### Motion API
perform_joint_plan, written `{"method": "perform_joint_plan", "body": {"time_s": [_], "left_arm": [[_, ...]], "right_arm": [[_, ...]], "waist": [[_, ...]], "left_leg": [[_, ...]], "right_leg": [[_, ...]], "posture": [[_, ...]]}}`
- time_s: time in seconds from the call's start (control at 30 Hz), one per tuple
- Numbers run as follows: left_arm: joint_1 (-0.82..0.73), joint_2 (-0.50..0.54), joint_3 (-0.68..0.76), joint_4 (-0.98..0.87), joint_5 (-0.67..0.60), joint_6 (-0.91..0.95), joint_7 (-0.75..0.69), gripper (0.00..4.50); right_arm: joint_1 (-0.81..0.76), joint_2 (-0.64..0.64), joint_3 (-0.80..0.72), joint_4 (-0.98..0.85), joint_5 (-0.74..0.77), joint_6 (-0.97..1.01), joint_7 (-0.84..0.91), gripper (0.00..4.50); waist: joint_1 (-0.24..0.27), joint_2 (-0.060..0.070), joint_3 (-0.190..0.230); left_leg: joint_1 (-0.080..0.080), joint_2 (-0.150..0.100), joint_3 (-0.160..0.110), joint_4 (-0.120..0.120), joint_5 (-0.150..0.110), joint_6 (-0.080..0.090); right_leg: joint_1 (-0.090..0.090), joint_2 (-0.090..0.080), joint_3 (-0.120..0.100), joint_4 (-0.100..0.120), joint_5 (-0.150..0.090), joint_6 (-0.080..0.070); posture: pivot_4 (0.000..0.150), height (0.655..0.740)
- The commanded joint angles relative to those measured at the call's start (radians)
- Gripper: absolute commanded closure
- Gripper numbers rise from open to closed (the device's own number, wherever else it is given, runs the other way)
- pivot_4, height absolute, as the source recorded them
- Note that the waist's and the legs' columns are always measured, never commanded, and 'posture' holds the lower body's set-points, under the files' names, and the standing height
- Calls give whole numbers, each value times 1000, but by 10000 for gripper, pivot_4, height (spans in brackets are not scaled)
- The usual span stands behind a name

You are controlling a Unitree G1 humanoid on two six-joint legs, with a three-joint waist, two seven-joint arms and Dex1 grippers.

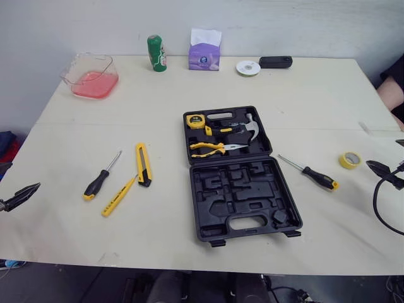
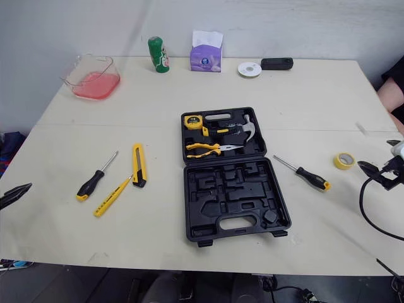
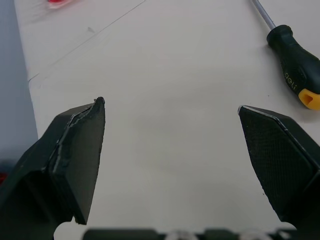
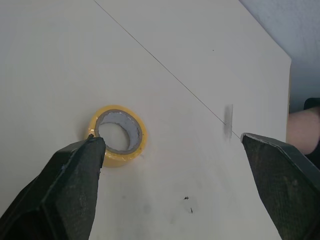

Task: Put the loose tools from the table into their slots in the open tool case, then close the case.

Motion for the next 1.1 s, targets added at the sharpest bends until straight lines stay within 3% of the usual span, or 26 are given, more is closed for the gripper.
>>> {"method": "perform_joint_plan", "body": {"time_s": [0.03,0.63,1.1], "left_arm": [[2,-12,20,-75,-25,8,2,320],[-3,-136,-166,-719,-98,337,42,320],[-134,-202,-402,-921,-68,536,145,320]], "right_arm": [[-21,0,-13,-38,24,-9,17,0],[-87,123,80,-424,74,183,140,0],[-90,243,177,-556,59,293,133,0]], "waist": [[1,0,0],[10,0,0],[30,0,0]], "left_leg": [[0,0,0,0,0,0],[-1,1,-2,6,0,0],[-3,2,-3,8,-1,0]], "right_leg": [[0,0,0,0,0,0],[1,1,0,1,1,0],[2,4,1,0,1,0]], "posture": [[1500,7400],[1500,7400],[1500,7400]]}}
